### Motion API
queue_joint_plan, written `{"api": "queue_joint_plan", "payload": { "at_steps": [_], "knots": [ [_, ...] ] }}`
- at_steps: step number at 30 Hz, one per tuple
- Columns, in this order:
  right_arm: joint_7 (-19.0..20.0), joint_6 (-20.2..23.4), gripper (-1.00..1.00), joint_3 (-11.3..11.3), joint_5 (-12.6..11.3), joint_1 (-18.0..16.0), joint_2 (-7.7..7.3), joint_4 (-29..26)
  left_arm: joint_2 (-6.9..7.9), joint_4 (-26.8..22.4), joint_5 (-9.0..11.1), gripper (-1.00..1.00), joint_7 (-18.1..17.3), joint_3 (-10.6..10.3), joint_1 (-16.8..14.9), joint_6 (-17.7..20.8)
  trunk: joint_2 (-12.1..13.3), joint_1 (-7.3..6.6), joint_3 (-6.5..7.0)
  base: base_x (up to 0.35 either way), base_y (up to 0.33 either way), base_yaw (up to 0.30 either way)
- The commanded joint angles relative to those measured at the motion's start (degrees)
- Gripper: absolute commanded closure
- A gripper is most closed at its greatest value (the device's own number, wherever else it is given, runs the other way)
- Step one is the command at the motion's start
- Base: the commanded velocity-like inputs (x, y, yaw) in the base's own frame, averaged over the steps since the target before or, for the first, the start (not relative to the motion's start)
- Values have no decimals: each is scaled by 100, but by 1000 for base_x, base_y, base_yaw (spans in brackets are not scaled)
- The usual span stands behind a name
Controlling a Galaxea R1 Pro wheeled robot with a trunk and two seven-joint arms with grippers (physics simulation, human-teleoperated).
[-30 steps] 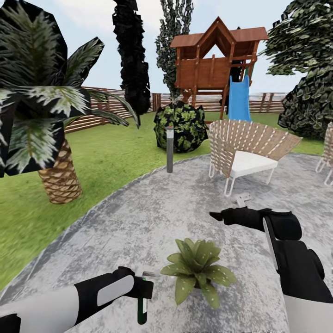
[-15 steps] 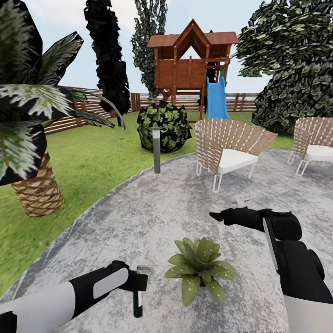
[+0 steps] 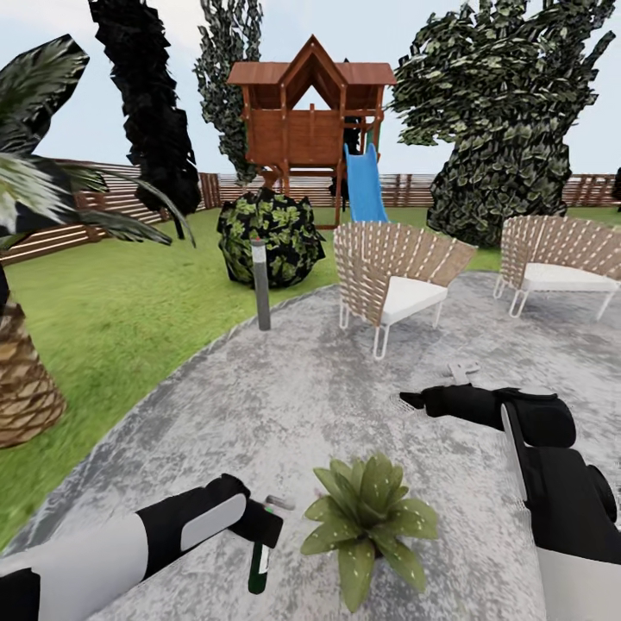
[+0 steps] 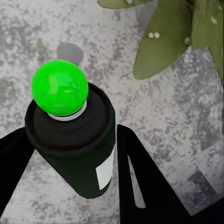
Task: Pick up the pesticide atomizer in the garden and spray insectifuge to fully cover both potted plants in the garden.
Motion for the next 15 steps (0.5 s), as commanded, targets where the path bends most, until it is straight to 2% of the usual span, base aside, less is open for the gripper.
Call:
{"api": "queue_joint_plan", "payload": {
  "at_steps": [1,4,7,10,15],
  "knots": [
    [60,18,-100,-31,58,-5,2,-4,6,-17,17,100,13,-20,-4,-9,-3,2,-6,333,10,-280],
    [61,18,-100,-65,56,-4,8,-4,10,-48,-28,100,-49,-30,-1,-15,-3,2,-6,331,5,-279],
    [61,18,-100,-74,58,-4,11,-4,26,-86,-53,100,-16,-47,80,-18,-3,2,-6,162,1,-175],
    [61,18,-100,-77,56,-4,17,-4,69,-89,-140,100,3,-29,189,-18,-3,2,-6,-15,64,-46],
    [61,18,-100,-78,55,-5,31,-4,93,-23,-191,100,-1,-3,228,-4,-3,2,-6,-66,293,-90]
  ]
}}
